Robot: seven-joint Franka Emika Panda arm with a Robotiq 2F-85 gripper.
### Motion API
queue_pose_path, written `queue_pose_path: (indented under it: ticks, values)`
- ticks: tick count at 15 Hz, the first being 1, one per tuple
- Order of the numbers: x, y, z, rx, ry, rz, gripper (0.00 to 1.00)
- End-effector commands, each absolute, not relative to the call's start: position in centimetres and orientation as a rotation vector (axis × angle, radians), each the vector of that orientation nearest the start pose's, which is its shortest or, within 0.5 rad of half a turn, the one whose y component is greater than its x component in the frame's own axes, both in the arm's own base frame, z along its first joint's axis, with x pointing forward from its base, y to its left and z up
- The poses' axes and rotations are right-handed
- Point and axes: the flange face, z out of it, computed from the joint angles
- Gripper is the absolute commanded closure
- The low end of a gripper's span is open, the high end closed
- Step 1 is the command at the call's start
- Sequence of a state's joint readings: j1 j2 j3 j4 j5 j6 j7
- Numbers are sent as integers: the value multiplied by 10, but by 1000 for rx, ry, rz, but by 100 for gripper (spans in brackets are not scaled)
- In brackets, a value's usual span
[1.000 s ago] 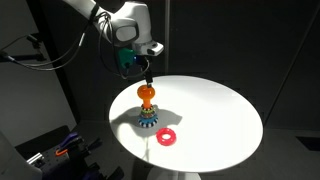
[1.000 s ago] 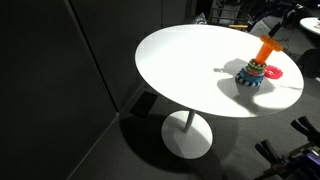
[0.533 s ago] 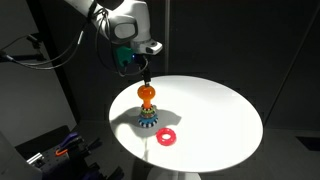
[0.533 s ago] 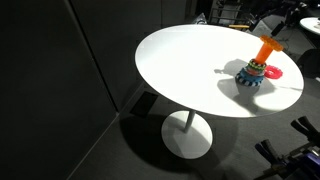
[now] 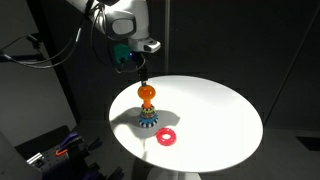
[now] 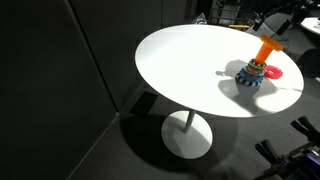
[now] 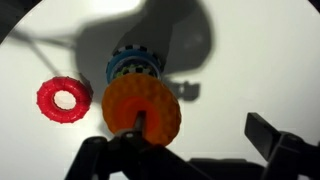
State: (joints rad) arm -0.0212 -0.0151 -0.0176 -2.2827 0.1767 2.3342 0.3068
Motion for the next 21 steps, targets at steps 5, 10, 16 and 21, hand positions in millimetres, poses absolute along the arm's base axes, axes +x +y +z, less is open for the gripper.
queue_pose_path:
  ticks: [5,10,16,21]
  values:
    - [509,-16,369,-2914,664,-11,0]
    - [507,-14,365,-2912,626,-13,0]
    - [506,-13,363,-2898,568,-15,0]
    - [506,-13,362,-2899,548,-22,0]
